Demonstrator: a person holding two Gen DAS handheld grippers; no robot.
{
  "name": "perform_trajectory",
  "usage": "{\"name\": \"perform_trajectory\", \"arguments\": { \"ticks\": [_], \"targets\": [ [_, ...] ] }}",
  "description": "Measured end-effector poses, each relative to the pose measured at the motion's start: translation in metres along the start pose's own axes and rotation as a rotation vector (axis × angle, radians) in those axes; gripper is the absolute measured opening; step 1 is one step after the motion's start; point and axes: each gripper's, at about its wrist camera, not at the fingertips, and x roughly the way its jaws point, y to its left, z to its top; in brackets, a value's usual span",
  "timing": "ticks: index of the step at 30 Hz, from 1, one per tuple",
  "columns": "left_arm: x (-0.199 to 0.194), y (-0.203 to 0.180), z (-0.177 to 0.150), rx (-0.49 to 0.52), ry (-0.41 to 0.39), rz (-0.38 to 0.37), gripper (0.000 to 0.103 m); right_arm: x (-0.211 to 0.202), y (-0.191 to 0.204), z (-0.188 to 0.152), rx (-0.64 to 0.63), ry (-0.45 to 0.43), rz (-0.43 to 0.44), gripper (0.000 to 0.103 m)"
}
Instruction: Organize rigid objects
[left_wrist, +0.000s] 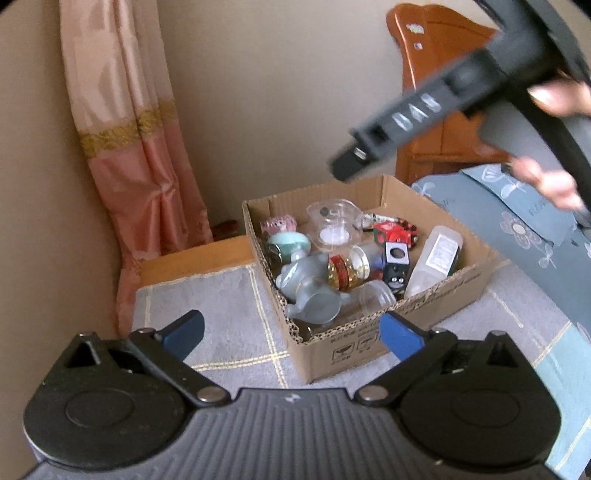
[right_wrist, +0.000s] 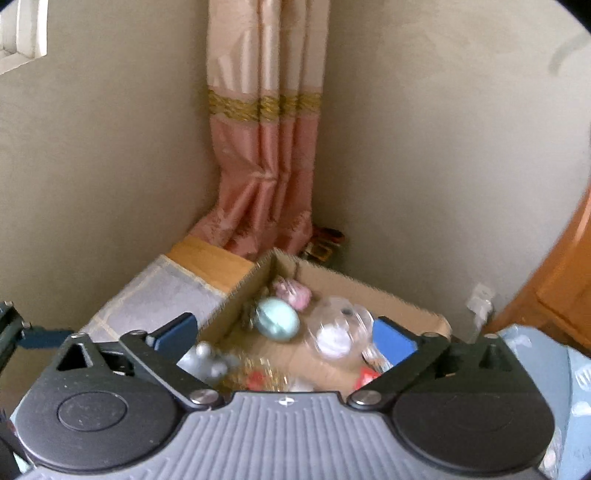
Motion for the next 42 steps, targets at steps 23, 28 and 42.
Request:
{"name": "perform_trajectory", "arguments": {
  "ticks": [23,28,42],
  "targets": [
    [-0.022,-0.068,-0.056,-0.161,0.202,0.228,0.101,-0.046,0.003,-0.199,0.409,0.199,-0.254,0.103],
    [-0.037,-0.077,-0.052,-0.166,0.19,0.215,0.101,-0.066,0.011,-0.203,0.403,0.169,-0.258,0.103],
    [-0.076,-0.085,-0.028,-0.153,0.098,0.258,0.101,-0.121,0.021,-0.189,0.384,0.03,-0.275,0.103]
  ]
}}
